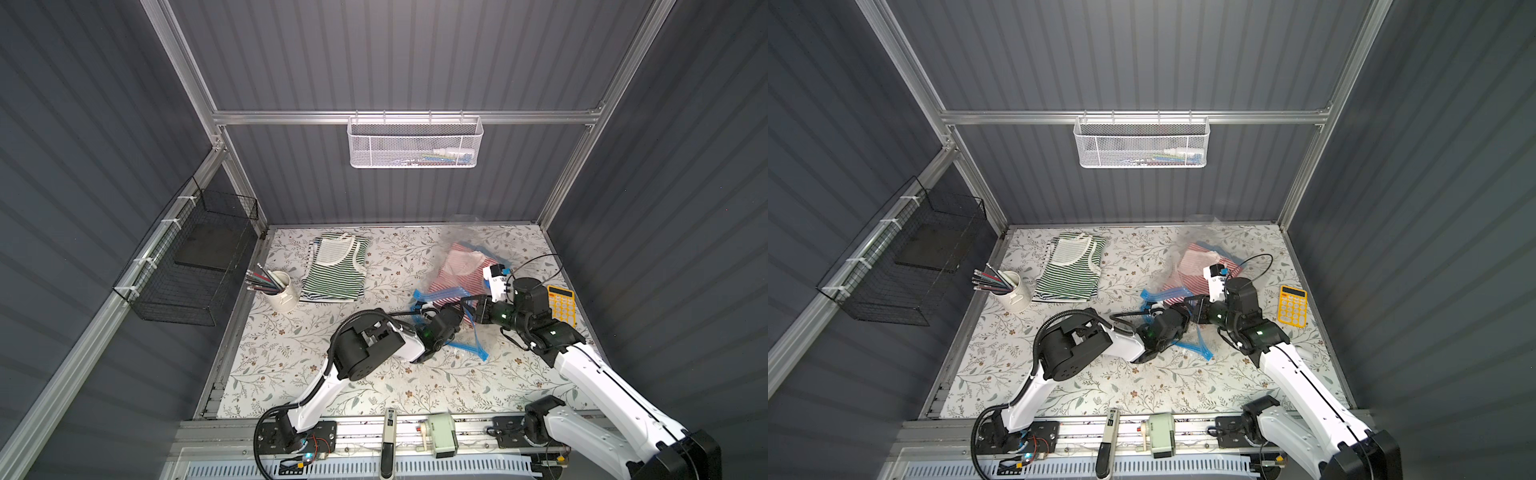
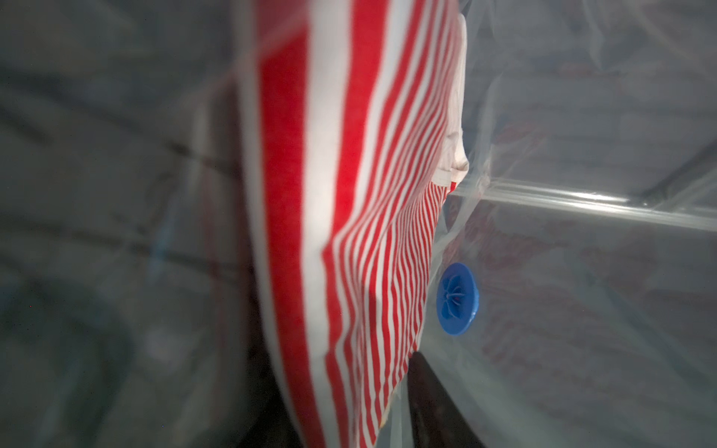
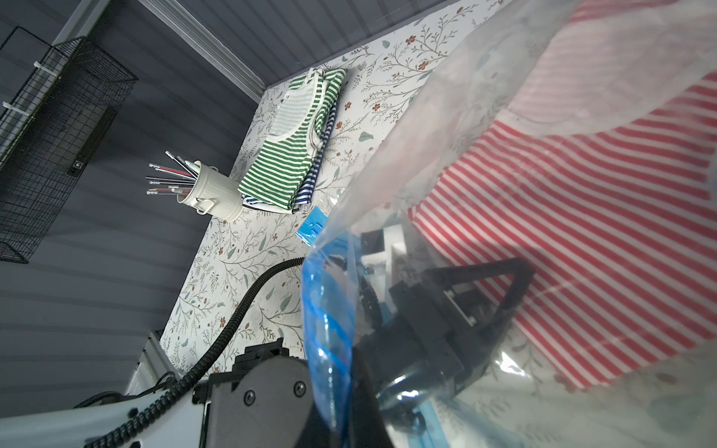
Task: Take the tank top out of the vacuum bag
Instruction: Take out the tank top from the vacuum bag.
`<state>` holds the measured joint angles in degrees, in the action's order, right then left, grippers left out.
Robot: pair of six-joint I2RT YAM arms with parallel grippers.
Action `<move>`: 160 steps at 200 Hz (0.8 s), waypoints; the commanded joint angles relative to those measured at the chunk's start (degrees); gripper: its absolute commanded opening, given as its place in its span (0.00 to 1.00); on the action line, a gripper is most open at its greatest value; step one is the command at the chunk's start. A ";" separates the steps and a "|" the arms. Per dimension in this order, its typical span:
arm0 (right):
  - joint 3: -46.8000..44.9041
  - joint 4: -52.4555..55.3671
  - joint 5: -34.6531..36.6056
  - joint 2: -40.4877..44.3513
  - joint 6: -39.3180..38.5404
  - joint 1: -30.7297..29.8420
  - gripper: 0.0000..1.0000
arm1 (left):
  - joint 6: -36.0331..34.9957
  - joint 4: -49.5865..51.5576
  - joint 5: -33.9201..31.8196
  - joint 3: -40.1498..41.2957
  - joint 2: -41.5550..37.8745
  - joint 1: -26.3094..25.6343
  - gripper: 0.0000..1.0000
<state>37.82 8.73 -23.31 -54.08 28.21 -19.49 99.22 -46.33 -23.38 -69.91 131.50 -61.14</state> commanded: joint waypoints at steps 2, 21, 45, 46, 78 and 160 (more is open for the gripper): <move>-0.65 -1.78 -1.33 -0.65 0.58 -0.29 0.00 | -1.61 -0.83 -0.42 1.09 -2.54 0.32 0.43; -0.74 -1.86 -1.53 -0.91 0.62 -0.29 0.00 | -1.57 -1.27 -0.05 1.34 -3.24 0.24 0.43; -1.01 -2.29 -1.39 -0.91 0.76 -0.22 0.00 | -0.69 -3.37 -0.27 2.37 -3.78 0.06 0.42; -1.09 -2.30 -1.43 -0.92 0.78 -0.26 0.00 | -0.69 -3.44 -0.27 2.39 -3.83 0.06 0.42; -1.20 -2.84 -1.56 -1.32 0.97 -0.24 0.00 | -0.57 -4.04 -0.53 2.40 -4.38 0.06 0.42; -1.09 -2.45 -1.51 -1.03 0.59 -0.25 0.00 | 3.85 -0.78 0.01 1.35 -3.08 0.06 0.43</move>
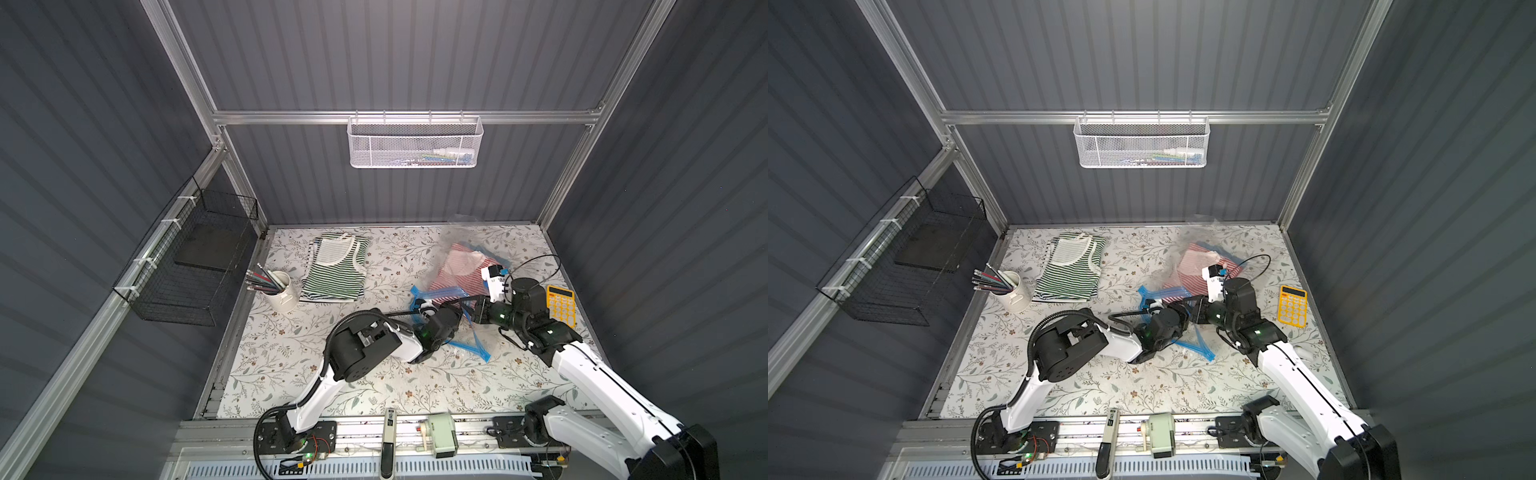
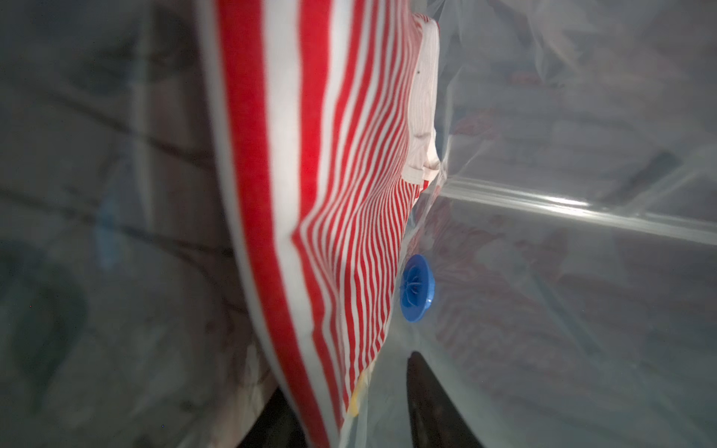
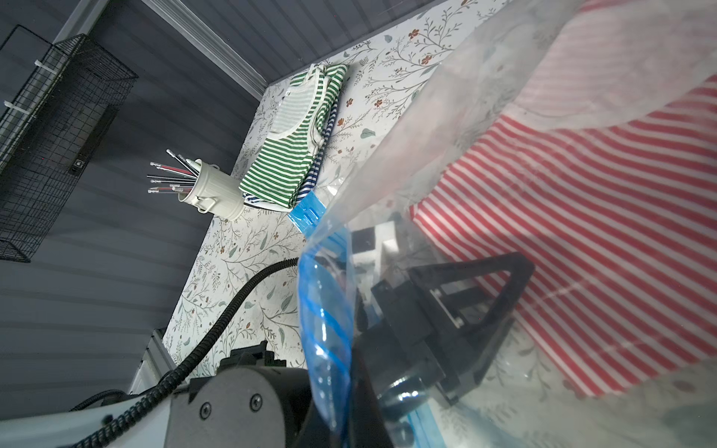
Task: Take the tank top out of the vacuum bag
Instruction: Take out the tank top from the vacuum bag.
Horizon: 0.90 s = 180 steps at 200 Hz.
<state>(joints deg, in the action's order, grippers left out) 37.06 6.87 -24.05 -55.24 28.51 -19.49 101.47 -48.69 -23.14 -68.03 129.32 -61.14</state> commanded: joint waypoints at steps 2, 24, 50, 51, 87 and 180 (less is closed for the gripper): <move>-0.32 -0.56 -0.70 0.14 0.24 -0.26 0.00 | 1.62 1.64 -0.24 -0.53 -0.86 0.13 0.43; -0.28 -0.31 -0.74 0.35 0.23 -0.29 0.00 | 1.88 1.50 0.87 -0.79 -0.71 0.15 0.43; -0.48 -0.16 -0.31 0.61 0.03 -0.29 0.00 | 1.00 2.80 1.52 1.48 -3.60 0.06 0.44; -0.53 -0.22 -0.30 0.64 0.00 -0.25 0.00 | 0.96 2.85 1.52 1.58 -3.66 0.06 0.44; -0.50 -0.90 -1.74 0.31 1.41 -0.38 0.00 | -0.44 -2.30 4.07 2.30 -3.00 1.71 0.44; -0.84 0.67 -0.16 2.27 0.93 -0.35 0.00 | 1.19 9.92 5.99 -1.00 -2.21 1.73 0.47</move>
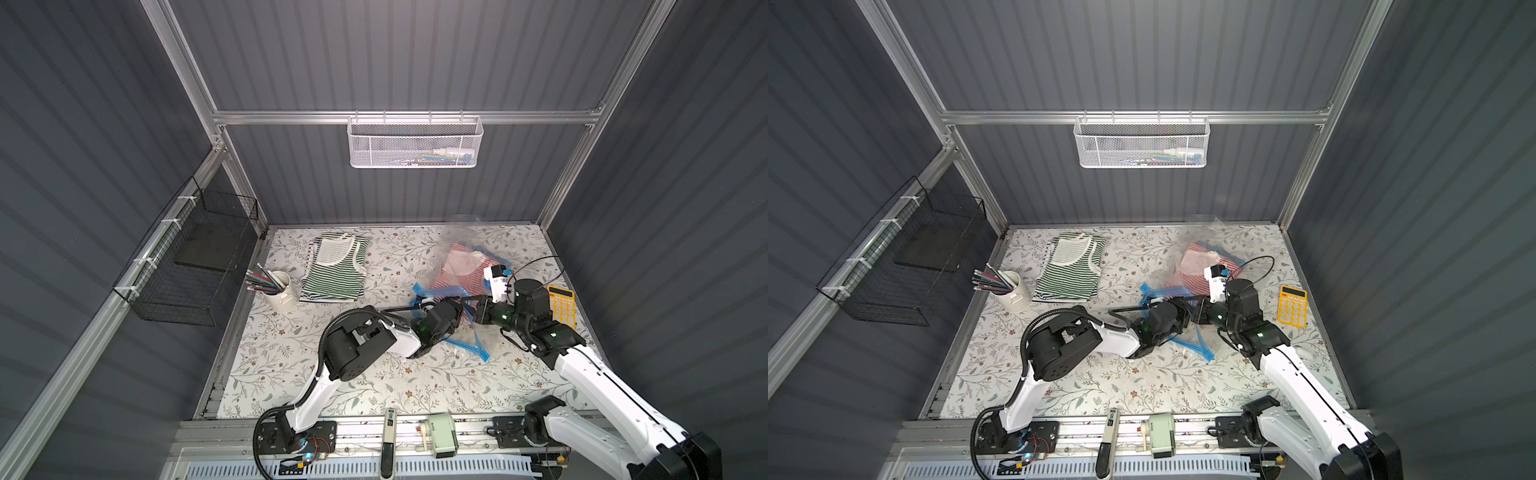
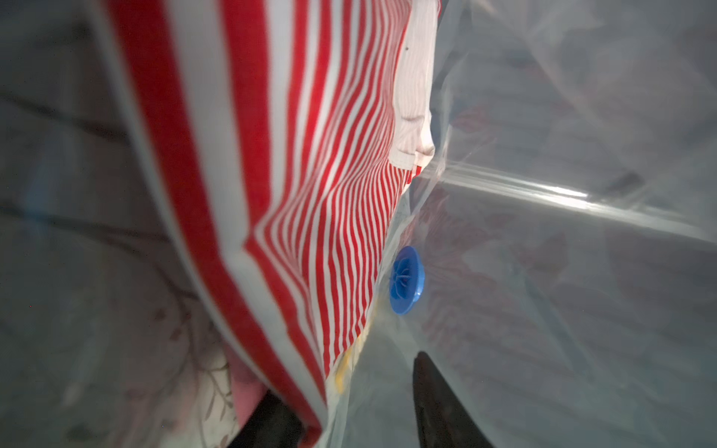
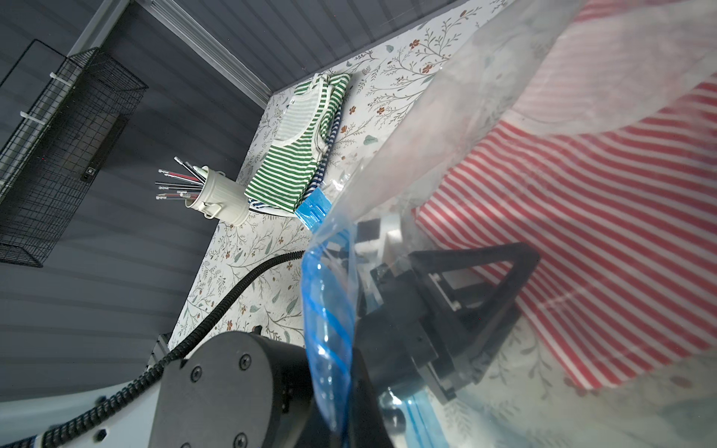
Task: Take the tank top out of the vacuum bag
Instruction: Take out the tank top from the vacuum bag.
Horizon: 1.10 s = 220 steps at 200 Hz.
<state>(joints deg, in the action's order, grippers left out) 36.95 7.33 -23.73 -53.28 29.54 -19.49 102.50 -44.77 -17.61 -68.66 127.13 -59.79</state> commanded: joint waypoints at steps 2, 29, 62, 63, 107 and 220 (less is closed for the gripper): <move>-0.78 0.16 -0.48 0.20 -0.10 -0.33 0.00 | 0.16 6.21 0.40 -0.40 -0.17 0.38 0.47; -0.56 -0.13 -0.71 -0.29 -0.14 -0.38 0.00 | 0.16 8.46 0.42 -0.24 -0.57 0.38 0.47; -0.79 -0.18 -0.71 -0.23 0.03 -0.38 0.00 | 0.51 7.11 0.02 -0.85 0.60 0.63 0.46; -0.77 -0.15 -0.71 -0.24 0.06 -0.38 0.00 | 0.51 7.13 0.07 -0.90 0.63 0.64 0.46; -1.35 0.12 -0.49 0.48 0.25 -0.38 0.00 | -0.92 7.13 0.66 -3.20 1.01 1.17 0.43; -1.39 0.12 -0.88 0.79 0.63 -0.35 0.00 | -0.75 9.89 0.19 -4.54 1.80 1.25 0.45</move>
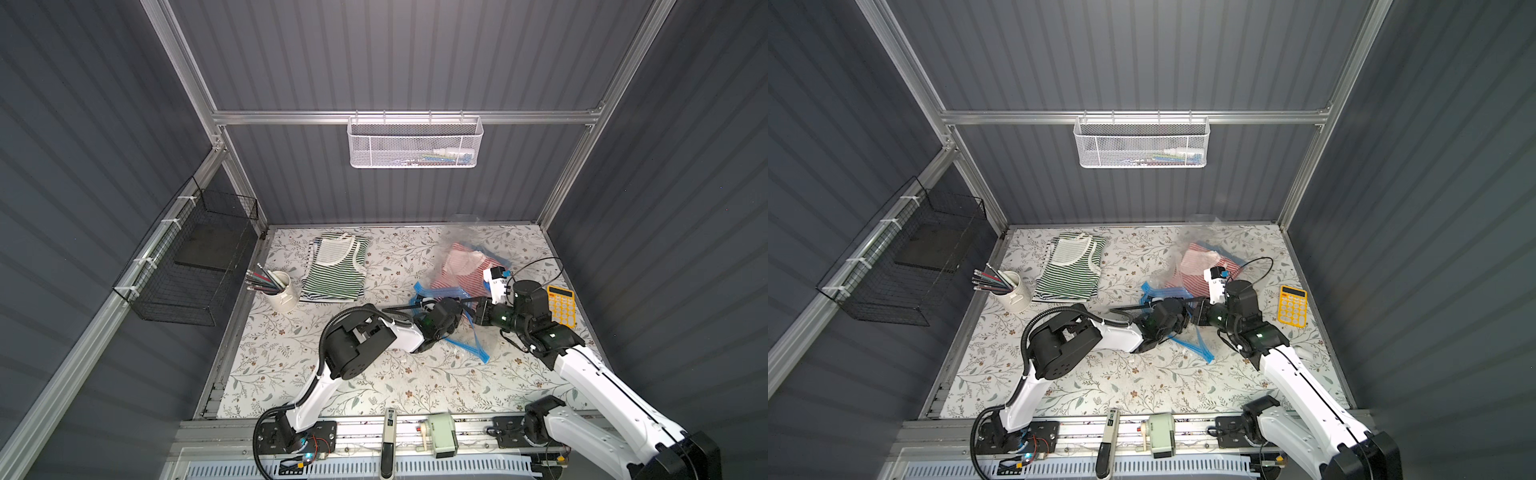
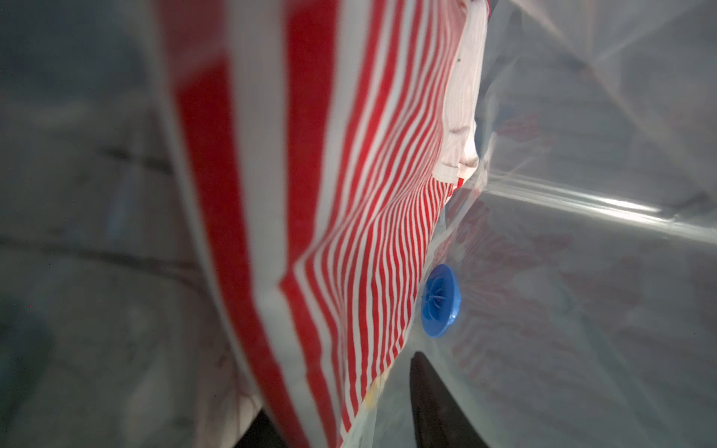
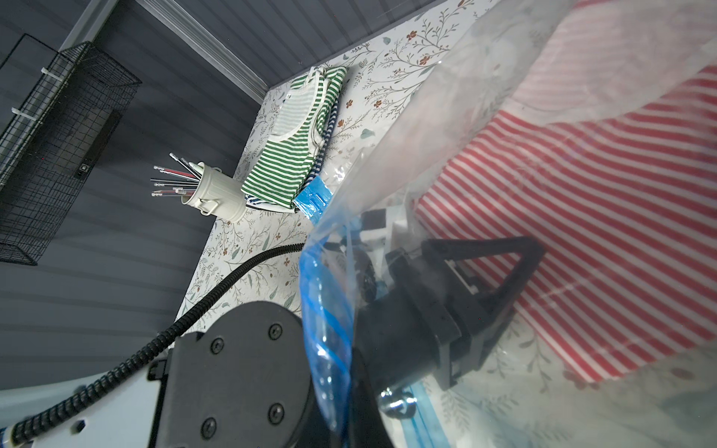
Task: Take the tank top out of the vacuum bag
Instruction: Take out the tank top from the vacuum bag.
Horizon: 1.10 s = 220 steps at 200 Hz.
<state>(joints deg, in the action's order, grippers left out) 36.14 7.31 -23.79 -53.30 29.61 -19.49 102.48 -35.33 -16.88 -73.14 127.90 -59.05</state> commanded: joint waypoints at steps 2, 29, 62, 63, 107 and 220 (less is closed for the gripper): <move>-0.66 0.09 -0.77 0.82 0.61 -0.37 0.00 | -0.82 0.62 -0.52 -0.15 1.04 0.51 0.45; -0.70 0.03 -0.88 0.68 0.58 -0.37 0.00 | -0.26 -1.29 -0.67 0.57 0.83 0.50 0.44; -1.02 -0.45 -0.64 0.78 0.75 -0.36 0.00 | -2.75 -0.75 -1.03 0.53 -1.85 0.90 0.45; -1.05 -0.49 -0.64 0.76 0.73 -0.37 0.00 | -2.78 -0.73 -1.04 0.49 -1.90 0.88 0.45; -1.03 -0.67 -1.09 0.62 0.93 -0.38 0.00 | -1.67 -2.81 0.10 -0.01 -1.35 1.13 0.45; -1.47 -1.25 -0.83 0.70 1.21 -0.38 0.00 | -3.56 -1.46 0.31 -1.47 -3.68 1.21 0.45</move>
<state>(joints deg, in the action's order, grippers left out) 35.24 6.83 -23.99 -53.19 30.63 -19.51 100.47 -36.42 -16.60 -72.93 127.20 -58.48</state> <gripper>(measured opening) 0.044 0.445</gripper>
